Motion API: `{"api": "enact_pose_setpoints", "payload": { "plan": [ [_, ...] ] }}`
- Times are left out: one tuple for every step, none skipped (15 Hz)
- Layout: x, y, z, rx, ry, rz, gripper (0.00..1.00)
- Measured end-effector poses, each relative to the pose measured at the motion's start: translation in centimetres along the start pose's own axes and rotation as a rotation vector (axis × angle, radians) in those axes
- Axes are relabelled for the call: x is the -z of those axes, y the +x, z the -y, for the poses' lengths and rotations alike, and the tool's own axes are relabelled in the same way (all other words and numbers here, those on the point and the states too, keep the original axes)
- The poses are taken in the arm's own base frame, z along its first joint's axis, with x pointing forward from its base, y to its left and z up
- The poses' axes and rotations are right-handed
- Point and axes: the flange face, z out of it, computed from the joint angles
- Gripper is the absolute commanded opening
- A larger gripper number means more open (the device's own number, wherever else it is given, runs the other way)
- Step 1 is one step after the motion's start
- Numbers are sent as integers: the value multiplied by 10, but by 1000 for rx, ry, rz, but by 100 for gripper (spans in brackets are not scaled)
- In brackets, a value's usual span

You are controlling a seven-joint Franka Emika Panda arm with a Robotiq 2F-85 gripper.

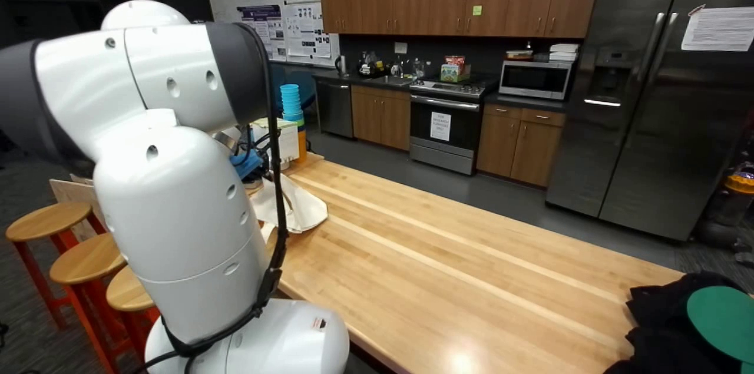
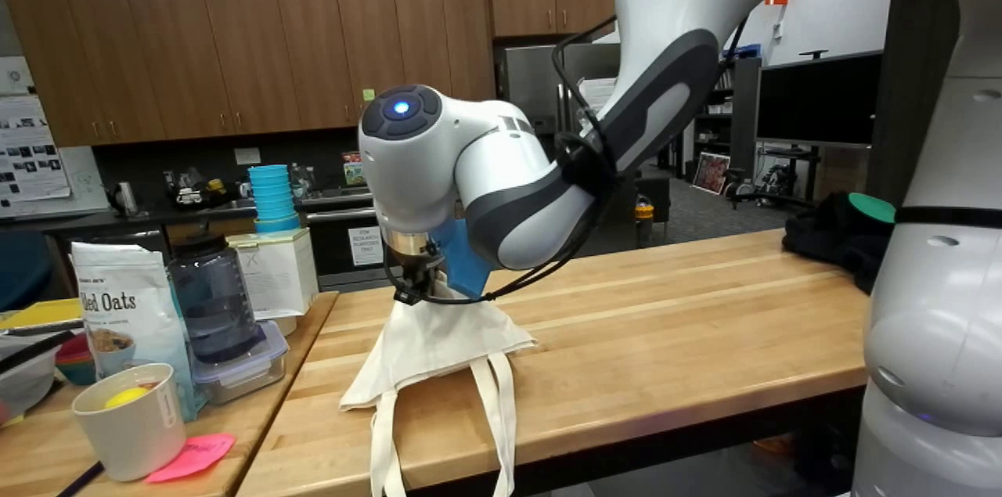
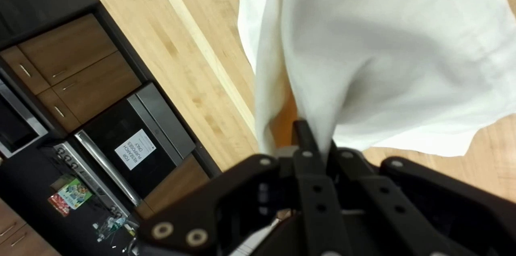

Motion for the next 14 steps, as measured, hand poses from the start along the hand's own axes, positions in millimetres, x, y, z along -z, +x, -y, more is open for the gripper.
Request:
{"api": "enact_pose_setpoints", "payload": {
  "plan": [
    [-2, 5, -2, -5, -3, 8, 1],
    [-4, 9, -4, -10, -11, 23, 1],
    [-7, 12, -6, -15, -22, 44, 1],
    [-10, 16, -8, -19, -33, 64, 1],
    [-13, 20, -9, -23, -42, 83, 29],
    [-16, 23, -10, -26, -48, 98, 29],
    [-18, 26, -11, -30, -51, 109, 32],
    [-19, 29, -11, -33, -53, 118, 39],
    [-21, 32, -12, -34, -54, 125, 45],
    [-22, 34, -12, -36, -56, 133, 51],
    [-23, 36, -11, -36, -58, 139, 59],
    [-25, 37, -11, -37, -58, 145, 65],
    [-26, 38, -10, -37, -57, 150, 73],
    [-28, 39, -10, -38, -56, 153, 80]
  ]
}}
